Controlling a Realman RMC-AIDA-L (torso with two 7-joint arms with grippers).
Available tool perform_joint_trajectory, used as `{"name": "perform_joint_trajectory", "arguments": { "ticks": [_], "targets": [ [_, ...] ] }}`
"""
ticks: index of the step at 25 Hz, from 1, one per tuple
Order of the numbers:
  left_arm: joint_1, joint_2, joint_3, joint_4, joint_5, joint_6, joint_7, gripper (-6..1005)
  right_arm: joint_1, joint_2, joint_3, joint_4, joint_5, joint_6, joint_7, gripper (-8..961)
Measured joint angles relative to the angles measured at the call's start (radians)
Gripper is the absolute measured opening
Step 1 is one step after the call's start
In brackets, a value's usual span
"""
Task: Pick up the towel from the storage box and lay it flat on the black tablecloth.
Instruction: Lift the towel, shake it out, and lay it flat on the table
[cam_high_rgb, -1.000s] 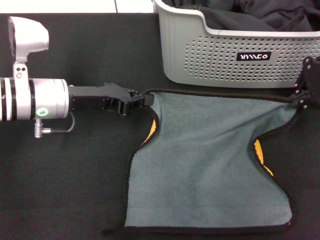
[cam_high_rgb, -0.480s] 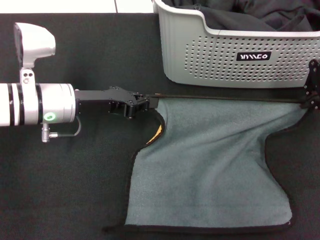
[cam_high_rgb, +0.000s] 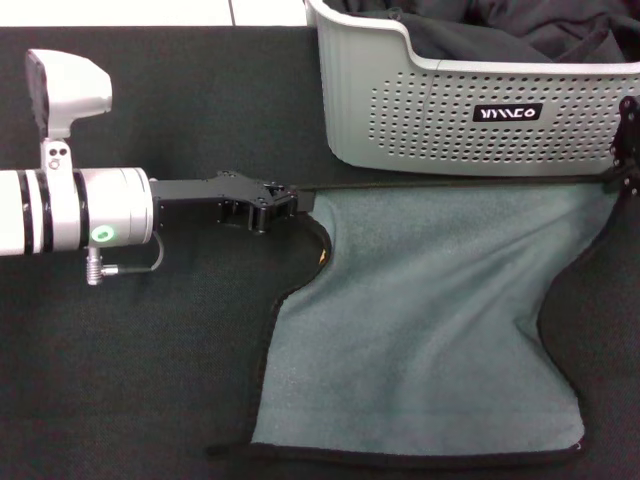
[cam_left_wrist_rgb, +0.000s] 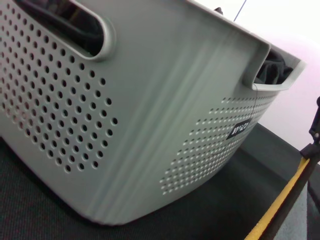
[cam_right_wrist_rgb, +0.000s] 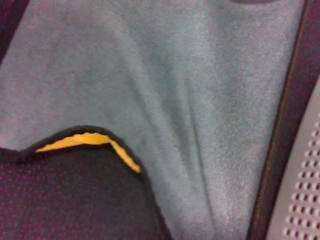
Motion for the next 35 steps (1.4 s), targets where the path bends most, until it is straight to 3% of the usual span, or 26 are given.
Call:
{"name": "perform_joint_trajectory", "arguments": {
  "ticks": [8, 35],
  "targets": [
    [0.002, -0.007, -0.073, 0.0, -0.015, -0.001, 0.017, 24, -0.005, 0.003, -0.018, -0.027, 0.003, -0.029, -0.013, 11],
    [0.05, -0.005, -0.074, 0.0, -0.053, -0.025, 0.035, 36, -0.016, 0.01, -0.172, -0.029, 0.083, -0.12, -0.009, 11]
  ]
}}
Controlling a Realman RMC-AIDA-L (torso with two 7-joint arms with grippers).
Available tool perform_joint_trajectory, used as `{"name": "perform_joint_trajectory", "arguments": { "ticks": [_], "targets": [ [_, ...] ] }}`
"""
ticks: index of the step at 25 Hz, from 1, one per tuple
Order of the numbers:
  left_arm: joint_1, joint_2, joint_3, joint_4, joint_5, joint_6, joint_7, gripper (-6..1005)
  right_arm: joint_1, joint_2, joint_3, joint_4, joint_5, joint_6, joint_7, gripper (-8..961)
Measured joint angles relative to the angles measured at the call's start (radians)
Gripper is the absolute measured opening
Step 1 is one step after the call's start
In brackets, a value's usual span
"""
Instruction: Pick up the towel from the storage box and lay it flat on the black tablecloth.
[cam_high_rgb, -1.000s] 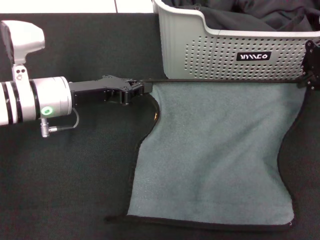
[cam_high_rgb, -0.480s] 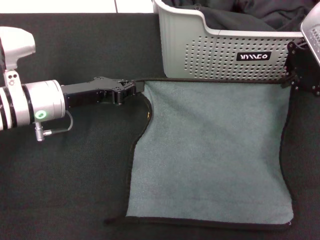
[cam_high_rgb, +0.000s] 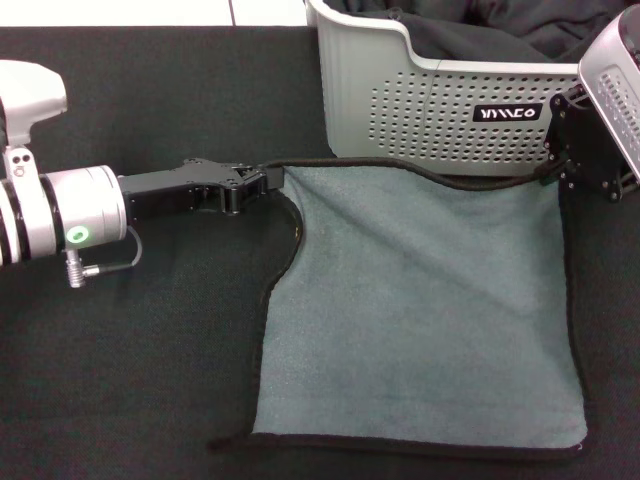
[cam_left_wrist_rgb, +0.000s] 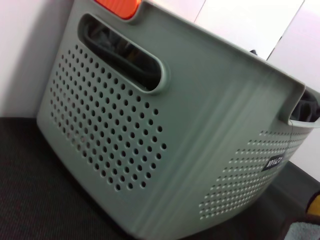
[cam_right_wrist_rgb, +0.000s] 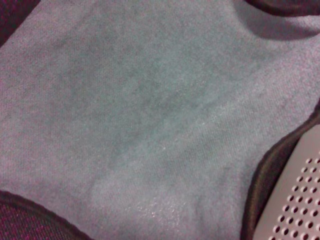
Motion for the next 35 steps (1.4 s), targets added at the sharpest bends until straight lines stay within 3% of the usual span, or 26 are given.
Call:
{"name": "perform_joint_trajectory", "arguments": {
  "ticks": [20, 27, 33, 35],
  "targets": [
    [0.012, -0.002, 0.0, 0.0, 0.0, 0.001, 0.011, 44, -0.028, 0.0, -0.007, -0.013, 0.001, -0.016, 0.03, 33],
    [0.02, -0.002, 0.001, 0.0, -0.019, 0.026, 0.023, 47, -0.027, -0.002, -0.019, -0.052, -0.013, 0.003, 0.14, 52],
    [0.027, -0.007, 0.0, -0.009, -0.047, 0.037, 0.077, 50, -0.047, -0.002, -0.04, -0.1, -0.017, 0.018, 0.155, 193],
    [0.027, -0.007, 0.0, -0.009, -0.049, 0.037, 0.077, 196, -0.055, -0.002, -0.042, -0.112, -0.018, 0.018, 0.155, 240]
  ]
}}
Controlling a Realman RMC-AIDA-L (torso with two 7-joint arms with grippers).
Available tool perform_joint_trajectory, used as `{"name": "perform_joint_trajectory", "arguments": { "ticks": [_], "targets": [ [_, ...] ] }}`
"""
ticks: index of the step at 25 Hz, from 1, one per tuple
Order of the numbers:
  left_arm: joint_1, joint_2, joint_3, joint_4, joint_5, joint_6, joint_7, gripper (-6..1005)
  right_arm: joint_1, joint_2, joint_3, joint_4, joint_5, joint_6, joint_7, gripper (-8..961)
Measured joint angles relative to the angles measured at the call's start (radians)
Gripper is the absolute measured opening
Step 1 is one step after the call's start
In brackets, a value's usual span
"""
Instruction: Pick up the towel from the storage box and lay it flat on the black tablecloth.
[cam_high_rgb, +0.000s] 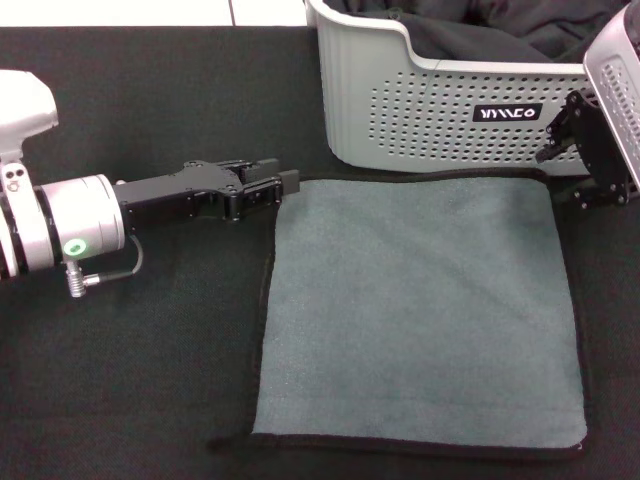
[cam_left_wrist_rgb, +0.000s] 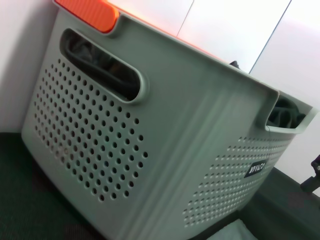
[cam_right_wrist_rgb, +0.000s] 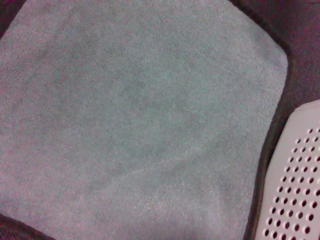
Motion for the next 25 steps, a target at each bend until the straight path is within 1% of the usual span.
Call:
{"name": "perform_joint_trajectory", "arguments": {
  "ticks": [1, 6, 8, 9, 12, 13, 16, 17, 19, 20, 21, 22, 24, 25],
  "targets": [
    [0.0, 0.001, 0.0, 0.0, -0.001, 0.0, 0.0, 269, -0.003, 0.0, -0.001, -0.004, 0.0, 0.0, 0.0, 263],
    [0.001, 0.003, 0.0, 0.0, -0.004, 0.002, 0.001, 473, -0.029, 0.001, -0.002, -0.046, 0.003, 0.0, 0.001, 410],
    [0.002, 0.005, 0.0, 0.0, -0.007, 0.006, 0.004, 498, -0.038, 0.001, -0.003, -0.058, 0.007, 0.0, 0.001, 469],
    [0.003, 0.007, 0.0, 0.001, -0.012, 0.016, 0.014, 511, -0.074, 0.002, -0.006, -0.085, 0.042, -0.005, -0.005, 527],
    [0.017, 0.014, 0.0, 0.008, -0.05, 0.085, 0.077, 549, -0.142, 0.0, -0.002, -0.131, 0.126, -0.029, -0.023, 701],
    [0.022, 0.019, 0.0, 0.011, -0.066, 0.103, 0.094, 549, -0.172, -0.001, 0.009, -0.15, 0.168, -0.038, -0.029, 712],
    [0.039, 0.036, 0.0, 0.014, -0.113, 0.181, 0.169, 548, -0.258, -0.004, 0.075, -0.196, 0.35, -0.044, -0.039, 745],
    [0.045, 0.039, 0.0, 0.016, -0.122, 0.204, 0.195, 548, -0.305, -0.004, 0.111, -0.198, 0.454, -0.044, -0.05, 756],
    [0.066, 0.042, 0.0, 0.039, -0.142, 0.288, 0.297, 547, -0.39, -0.005, 0.174, -0.169, 0.66, -0.044, -0.088, 754],
    [0.075, 0.042, 0.0, 0.051, -0.149, 0.318, 0.342, 547, -0.42, -0.006, 0.197, -0.141, 0.742, -0.045, -0.108, 753],
    [0.088, 0.039, 0.0, 0.07, -0.153, 0.356, 0.394, 547, -0.469, -0.008, 0.229, -0.081, 0.882, -0.043, -0.146, 753],
    [0.097, 0.036, 0.0, 0.087, -0.156, 0.393, 0.449, 547, -0.501, -0.009, 0.249, -0.024, 0.967, -0.04, -0.173, 752],
    [0.113, 0.031, -0.003, 0.11, -0.162, 0.46, 0.555, 546, -0.544, -0.011, 0.287, 0.117, 1.144, -0.027, -0.227, 751],
    [0.118, 0.03, -0.005, 0.114, -0.167, 0.482, 0.588, 546, -0.549, -0.012, 0.31, 0.235, 1.219, -0.012, -0.254, 751]
  ]
}}
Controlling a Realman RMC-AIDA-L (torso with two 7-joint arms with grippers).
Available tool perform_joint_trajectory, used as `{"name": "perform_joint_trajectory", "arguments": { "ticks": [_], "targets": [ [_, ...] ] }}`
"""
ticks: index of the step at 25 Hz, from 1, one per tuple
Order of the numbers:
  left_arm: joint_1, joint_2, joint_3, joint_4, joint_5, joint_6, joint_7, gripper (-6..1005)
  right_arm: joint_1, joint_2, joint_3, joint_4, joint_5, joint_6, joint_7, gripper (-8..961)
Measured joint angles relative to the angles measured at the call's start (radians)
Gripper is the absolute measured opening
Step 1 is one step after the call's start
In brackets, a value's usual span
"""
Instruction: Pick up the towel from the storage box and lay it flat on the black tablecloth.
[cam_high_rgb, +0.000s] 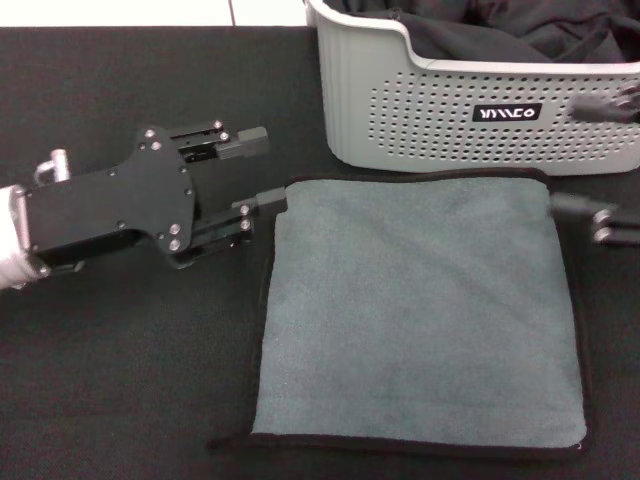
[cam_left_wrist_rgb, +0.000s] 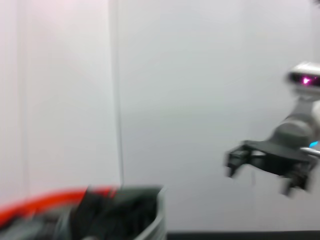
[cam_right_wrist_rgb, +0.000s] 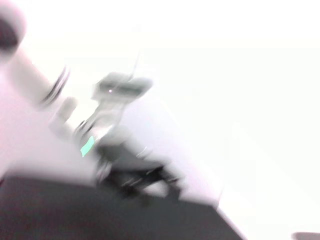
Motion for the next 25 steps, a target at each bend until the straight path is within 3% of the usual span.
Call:
{"name": "perform_joint_trajectory", "arguments": {
  "ticks": [3, 8, 11, 19, 25],
  "targets": [
    [0.009, 0.01, -0.015, 0.001, -0.015, 0.036, 0.0, 545, 0.025, -0.002, 0.06, 0.275, 0.103, 0.044, -0.056, 751],
    [-0.005, 0.056, -0.013, 0.002, 0.034, 0.041, -0.12, 544, 0.139, -0.009, 0.085, 0.594, 0.075, 0.068, -0.081, 751],
    [-0.012, 0.064, -0.012, 0.002, 0.073, 0.043, -0.15, 544, 0.199, -0.01, 0.073, 0.655, 0.052, 0.079, -0.076, 751],
    [-0.007, 0.056, -0.01, 0.003, 0.078, 0.048, -0.152, 542, 0.313, -0.008, -0.057, 0.663, -0.006, 0.08, -0.04, 751],
    [-0.001, 0.055, -0.01, -0.005, 0.078, 0.063, -0.166, 539, 0.334, -0.002, -0.07, 0.672, -0.026, 0.073, -0.038, 751]
  ]
}}
